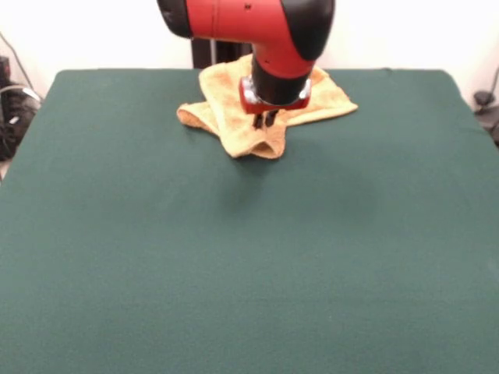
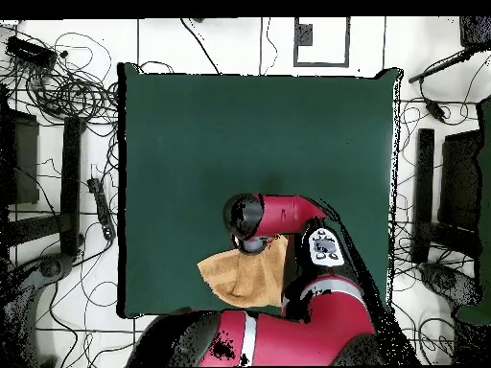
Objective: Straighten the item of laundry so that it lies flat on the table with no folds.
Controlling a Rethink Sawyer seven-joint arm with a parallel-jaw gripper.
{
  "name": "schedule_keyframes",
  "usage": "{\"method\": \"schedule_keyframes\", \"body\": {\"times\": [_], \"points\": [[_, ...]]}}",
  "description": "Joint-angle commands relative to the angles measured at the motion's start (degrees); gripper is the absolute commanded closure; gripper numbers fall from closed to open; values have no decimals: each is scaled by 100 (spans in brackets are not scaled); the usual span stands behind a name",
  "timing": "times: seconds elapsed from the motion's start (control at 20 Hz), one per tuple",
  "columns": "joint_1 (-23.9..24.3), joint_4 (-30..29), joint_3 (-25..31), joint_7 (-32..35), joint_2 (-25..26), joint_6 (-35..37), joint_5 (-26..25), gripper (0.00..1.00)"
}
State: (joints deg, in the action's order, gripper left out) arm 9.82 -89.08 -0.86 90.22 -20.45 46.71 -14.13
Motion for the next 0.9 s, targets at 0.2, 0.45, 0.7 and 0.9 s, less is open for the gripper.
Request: {"method": "schedule_keyframes", "body": {"times": [0.2, 0.45, 0.7, 0.9], "points": [[-96, 1925, 560, 698, 446, -108, 319, 100], [-81, 2227, 604, 646, 520, 178, 314, 100], [-58, 2388, 683, 564, 520, 245, 326, 100], [-76, 2520, 689, 593, 539, 413, 367, 100]]}}
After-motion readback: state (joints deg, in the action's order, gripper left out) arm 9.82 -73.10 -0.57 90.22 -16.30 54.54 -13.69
